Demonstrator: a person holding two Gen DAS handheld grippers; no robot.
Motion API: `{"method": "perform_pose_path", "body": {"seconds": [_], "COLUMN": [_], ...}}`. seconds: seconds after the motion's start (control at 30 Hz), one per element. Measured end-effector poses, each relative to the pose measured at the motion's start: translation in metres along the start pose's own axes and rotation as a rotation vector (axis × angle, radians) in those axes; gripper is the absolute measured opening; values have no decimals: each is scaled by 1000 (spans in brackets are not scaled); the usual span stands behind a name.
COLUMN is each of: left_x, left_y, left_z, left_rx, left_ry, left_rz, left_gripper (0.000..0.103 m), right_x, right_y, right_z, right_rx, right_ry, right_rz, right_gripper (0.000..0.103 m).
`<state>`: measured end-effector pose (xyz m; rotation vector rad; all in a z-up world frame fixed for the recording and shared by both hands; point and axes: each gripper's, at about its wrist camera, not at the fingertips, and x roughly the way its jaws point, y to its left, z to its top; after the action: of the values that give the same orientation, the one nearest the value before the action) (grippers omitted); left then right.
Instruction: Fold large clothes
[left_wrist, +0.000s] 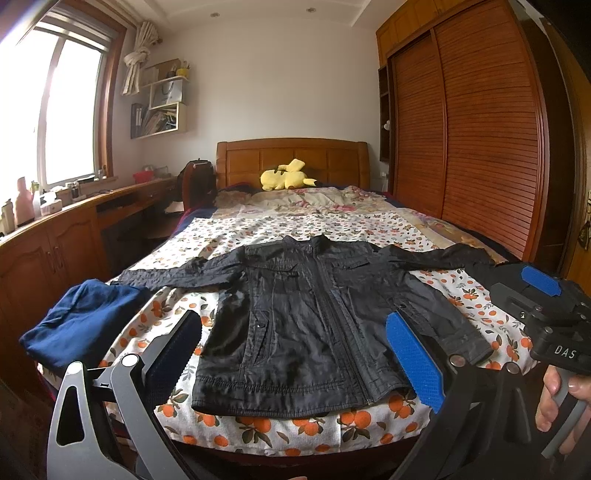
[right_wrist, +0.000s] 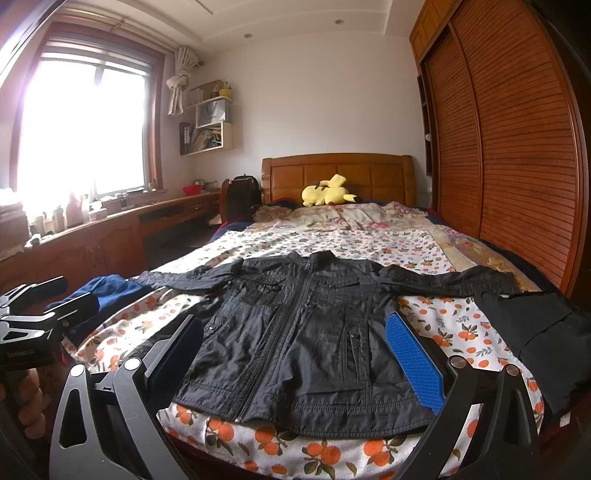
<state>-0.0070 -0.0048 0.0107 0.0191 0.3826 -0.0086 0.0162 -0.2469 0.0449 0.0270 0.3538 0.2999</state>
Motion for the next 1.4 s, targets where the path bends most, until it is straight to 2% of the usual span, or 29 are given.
{"method": "perform_pose_path", "body": {"seconds": [1.4], "left_x": [3], "left_y": [0], "left_z": [-2], "left_rx": [0], "left_ry": [0], "left_rz": [1], "left_gripper": [101], "right_x": [0], "right_y": [1], "right_z": [0], "right_rx": [0], "right_ry": [0], "right_rz": [0], "right_gripper": [96]}}
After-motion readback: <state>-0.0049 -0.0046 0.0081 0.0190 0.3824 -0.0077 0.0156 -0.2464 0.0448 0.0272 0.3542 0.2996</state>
